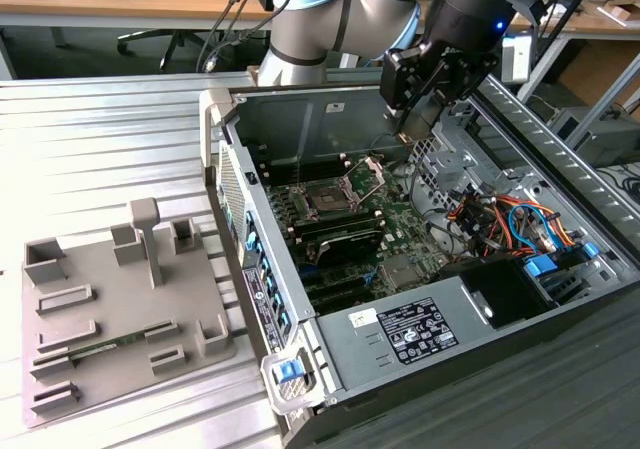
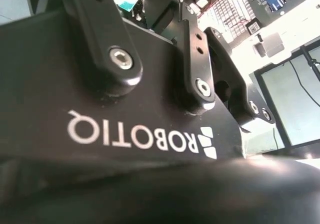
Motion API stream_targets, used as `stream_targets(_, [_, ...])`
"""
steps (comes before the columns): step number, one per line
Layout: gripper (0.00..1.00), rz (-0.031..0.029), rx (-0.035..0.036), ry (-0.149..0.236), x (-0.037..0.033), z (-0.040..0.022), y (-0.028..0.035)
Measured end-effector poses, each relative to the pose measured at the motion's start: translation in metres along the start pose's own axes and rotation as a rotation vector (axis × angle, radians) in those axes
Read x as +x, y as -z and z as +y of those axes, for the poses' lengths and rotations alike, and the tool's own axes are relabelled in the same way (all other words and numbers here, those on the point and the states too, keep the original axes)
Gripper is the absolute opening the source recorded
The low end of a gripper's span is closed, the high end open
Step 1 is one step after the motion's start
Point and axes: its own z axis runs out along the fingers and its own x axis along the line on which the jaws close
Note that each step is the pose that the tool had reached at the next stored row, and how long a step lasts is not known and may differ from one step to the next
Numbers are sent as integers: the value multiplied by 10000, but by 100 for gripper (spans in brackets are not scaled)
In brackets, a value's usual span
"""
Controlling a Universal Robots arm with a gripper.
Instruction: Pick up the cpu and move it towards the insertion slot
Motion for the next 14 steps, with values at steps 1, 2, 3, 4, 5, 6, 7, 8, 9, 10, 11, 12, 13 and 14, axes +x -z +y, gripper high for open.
stream_targets(1, [55, 0, 0, 0, -1, 6, -2])
stream_targets(2, [55, 0, 0, 0, -1, 12, -3])
stream_targets(3, [55, 0, 0, 0, -1, 17, -4])
stream_targets(4, [55, 0, 0, 0, -1, 21, -5])
stream_targets(5, [55, 0, 1, 0, -2, 26, -5])
stream_targets(6, [55, 0, 0, 0, -2, 30, -7])
stream_targets(7, [55, 0, -1, 0, -3, 36, -8])
stream_targets(8, [55, 0, 0, 0, -3, 40, -9])
stream_targets(9, [55, 0, 0, 0, -3, 44, -10])
stream_targets(10, [55, 0, 0, 0, -3, 47, -10])
stream_targets(11, [55, 0, 0, 0, -3, 50, -11])
stream_targets(12, [55, 0, 1, 0, -4, 54, -12])
stream_targets(13, [55, 0, 0, 0, -4, 58, -12])
stream_targets(14, [55, 0, 0, -1, -4, 62, -13])
